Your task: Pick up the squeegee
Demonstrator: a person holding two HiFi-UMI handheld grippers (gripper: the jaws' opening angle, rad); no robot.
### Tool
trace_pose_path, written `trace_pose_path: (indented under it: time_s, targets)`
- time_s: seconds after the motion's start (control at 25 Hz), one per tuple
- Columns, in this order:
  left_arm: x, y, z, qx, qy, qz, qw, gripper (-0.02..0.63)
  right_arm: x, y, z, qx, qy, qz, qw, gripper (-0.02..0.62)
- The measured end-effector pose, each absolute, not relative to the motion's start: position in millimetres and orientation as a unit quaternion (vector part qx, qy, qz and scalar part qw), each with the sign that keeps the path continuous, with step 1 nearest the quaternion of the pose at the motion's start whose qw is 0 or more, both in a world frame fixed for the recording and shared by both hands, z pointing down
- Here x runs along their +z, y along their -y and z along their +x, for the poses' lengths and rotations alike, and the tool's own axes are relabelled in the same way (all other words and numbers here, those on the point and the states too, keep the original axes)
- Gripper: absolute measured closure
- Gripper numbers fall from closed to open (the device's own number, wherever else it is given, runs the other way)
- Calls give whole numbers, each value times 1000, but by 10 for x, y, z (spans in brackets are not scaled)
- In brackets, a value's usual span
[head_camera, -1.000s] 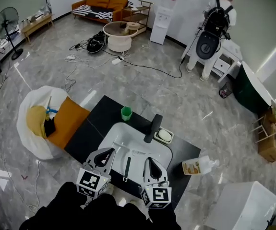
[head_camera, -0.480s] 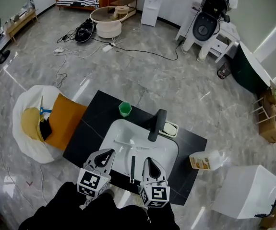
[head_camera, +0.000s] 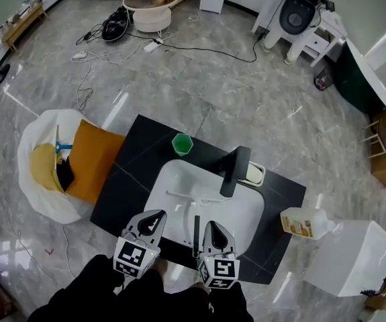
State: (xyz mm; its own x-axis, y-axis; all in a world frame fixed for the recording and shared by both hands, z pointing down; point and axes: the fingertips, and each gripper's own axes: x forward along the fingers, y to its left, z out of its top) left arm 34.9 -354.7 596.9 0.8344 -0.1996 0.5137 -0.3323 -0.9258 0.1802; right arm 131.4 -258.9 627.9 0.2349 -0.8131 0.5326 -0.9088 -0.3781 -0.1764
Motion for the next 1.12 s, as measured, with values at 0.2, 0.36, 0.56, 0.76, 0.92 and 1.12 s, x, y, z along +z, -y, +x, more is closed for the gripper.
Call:
trace_pose_path:
  time_s: [0.2,0.36,0.56,0.76,0.92,1.12]
  targets:
    - [6312,3614,393,270,133,942,148,583,6678,2649,1326,316,542,773,97,578]
    - [6533,3658,413,284,129,937,157,583,6967,2686,1321,346,530,767,110,578]
    - [6734,3694,459,296,125,932,168,583,7302,2711,1335,395,519,749,118,494]
    - [6875,3681,524,306,120,928,173,583,7589,2698,1341,435,508,731,138,426]
    - [6959,3665,578,311,115,926,178,583,7803,2688,1326,468,495,718,143,370]
    - [7088,3654,604,321,111,922,184,583,8058,2675,1290,505,482,699,155,328]
